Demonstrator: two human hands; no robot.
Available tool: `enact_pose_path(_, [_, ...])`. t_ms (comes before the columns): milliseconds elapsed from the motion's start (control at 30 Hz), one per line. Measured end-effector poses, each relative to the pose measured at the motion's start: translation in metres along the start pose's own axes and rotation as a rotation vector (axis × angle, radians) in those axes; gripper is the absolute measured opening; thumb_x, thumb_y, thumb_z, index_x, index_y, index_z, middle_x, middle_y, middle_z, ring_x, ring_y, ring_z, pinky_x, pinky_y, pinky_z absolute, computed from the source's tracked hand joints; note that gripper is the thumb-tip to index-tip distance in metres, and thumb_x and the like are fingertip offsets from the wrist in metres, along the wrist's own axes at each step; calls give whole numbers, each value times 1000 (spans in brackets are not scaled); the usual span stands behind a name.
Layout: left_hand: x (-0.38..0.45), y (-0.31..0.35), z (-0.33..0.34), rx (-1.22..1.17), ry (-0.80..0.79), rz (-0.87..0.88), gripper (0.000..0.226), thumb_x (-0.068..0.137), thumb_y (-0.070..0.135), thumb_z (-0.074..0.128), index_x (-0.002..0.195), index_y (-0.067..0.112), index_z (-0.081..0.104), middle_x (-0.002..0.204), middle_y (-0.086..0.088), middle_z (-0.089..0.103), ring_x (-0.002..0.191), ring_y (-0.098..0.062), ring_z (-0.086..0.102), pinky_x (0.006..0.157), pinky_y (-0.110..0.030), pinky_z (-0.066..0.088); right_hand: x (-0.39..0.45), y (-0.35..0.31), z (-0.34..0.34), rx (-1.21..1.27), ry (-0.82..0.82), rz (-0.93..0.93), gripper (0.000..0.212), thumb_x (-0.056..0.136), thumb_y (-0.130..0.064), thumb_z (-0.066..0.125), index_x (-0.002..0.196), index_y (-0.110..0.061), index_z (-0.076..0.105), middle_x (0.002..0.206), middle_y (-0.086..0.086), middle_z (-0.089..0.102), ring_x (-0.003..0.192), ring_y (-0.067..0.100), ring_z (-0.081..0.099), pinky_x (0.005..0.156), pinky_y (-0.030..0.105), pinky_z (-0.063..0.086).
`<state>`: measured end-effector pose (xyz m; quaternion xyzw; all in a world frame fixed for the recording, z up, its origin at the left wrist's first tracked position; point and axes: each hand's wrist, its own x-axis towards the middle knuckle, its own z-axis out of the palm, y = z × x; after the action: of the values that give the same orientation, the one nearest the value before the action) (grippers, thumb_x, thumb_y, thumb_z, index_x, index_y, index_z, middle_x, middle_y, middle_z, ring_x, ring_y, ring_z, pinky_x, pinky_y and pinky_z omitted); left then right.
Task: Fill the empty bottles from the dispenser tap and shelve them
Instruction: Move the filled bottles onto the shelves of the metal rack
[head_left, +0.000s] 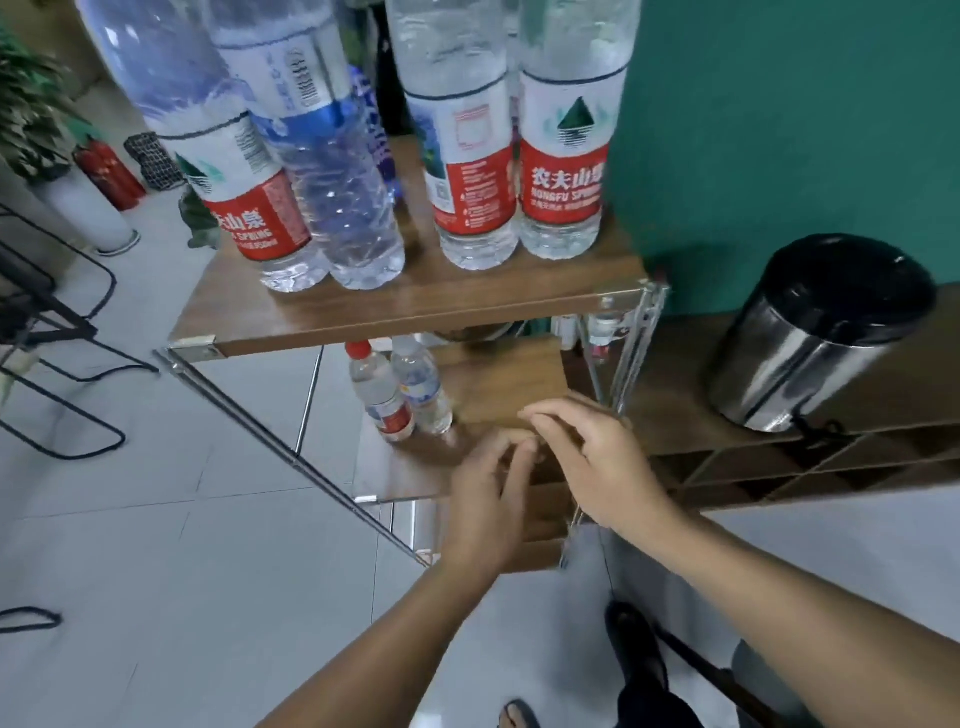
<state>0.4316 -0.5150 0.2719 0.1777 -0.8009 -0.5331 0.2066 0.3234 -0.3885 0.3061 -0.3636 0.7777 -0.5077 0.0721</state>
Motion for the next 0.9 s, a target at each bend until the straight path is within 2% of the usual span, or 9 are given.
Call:
enact_pose_path(100, [-6, 24, 45, 6, -122, 26, 27, 116, 15, 60, 102, 35, 71, 96, 11, 74, 93, -18, 72, 87, -47, 59, -28, 15, -46, -65, 90, -49, 17, 112, -13, 61, 112, -13, 79, 106, -8, 73, 100, 12, 72, 88, 34, 57])
enact_pose_path(267, [7, 62, 129, -106, -234, 22, 24, 120, 21, 52, 110, 25, 73, 101, 4, 75, 95, -25, 75, 83, -56, 63, -41, 51, -119, -19, 244, 75, 19, 113, -13, 58, 106, -16, 75, 91, -12, 71, 83, 13, 70, 77, 31, 56])
enact_pose_path(333, [27, 71, 173, -146, -197, -42, 26, 121, 21, 50, 114, 24, 75, 106, 3, 76, 101, -25, 75, 88, -57, 64, -28, 78, -144, 48, 252, 150, 22, 115, -16, 55, 105, -20, 74, 94, -11, 72, 86, 17, 72, 77, 37, 58])
enact_pose_path(433, [72, 66, 236, -116, -88, -120, 27, 120, 19, 51, 113, 25, 76, 106, 7, 77, 103, -18, 74, 93, -43, 60, 5, 128, -172, 129, 256, 249, 23, 116, -21, 55, 105, -25, 75, 97, -9, 75, 93, 18, 74, 82, 41, 60])
enact_pose_path(567, [148, 25, 298, -63, 101, -286, 23, 119, 28, 54, 112, 27, 75, 106, 12, 76, 102, -5, 71, 94, -31, 56, 68, 203, -192, 161, 222, 353, 19, 115, -26, 58, 114, -25, 77, 106, -16, 78, 107, 4, 73, 95, 26, 58])
enact_pose_path(700, [215, -20, 327, -62, 165, -449, 21, 118, 28, 57, 129, 19, 73, 118, 4, 78, 96, 11, 69, 82, -5, 48, 130, 279, -190, 120, 219, 392, 24, 114, -31, 61, 130, -20, 74, 120, -13, 77, 112, -3, 70, 102, 22, 56])
enact_pose_path(767, [242, -38, 333, 61, 194, -462, 21, 116, 30, 59, 133, 27, 71, 121, 10, 77, 102, 5, 69, 89, -15, 53, 155, 307, -185, 64, 230, 407, 28, 112, -33, 62, 135, -20, 71, 127, -7, 76, 117, 3, 70, 107, 32, 57])
enact_pose_path(833, [270, -58, 337, 68, 210, -499, 20, 113, 28, 62, 132, 32, 70, 121, 14, 76, 106, -1, 69, 86, -25, 54, 182, 309, -185, 22, 276, 411, 34, 111, -36, 64, 140, -20, 66, 134, 0, 74, 124, 15, 69, 110, 43, 56])
enact_pose_path(900, [291, -69, 341, 74, 210, -529, 18, 110, 32, 67, 128, 35, 67, 121, 13, 76, 107, -5, 70, 80, -26, 52, 207, 332, -172, -6, 310, 399, 40, 111, -36, 64, 147, -18, 60, 140, 4, 70, 130, 22, 65, 110, 39, 53])
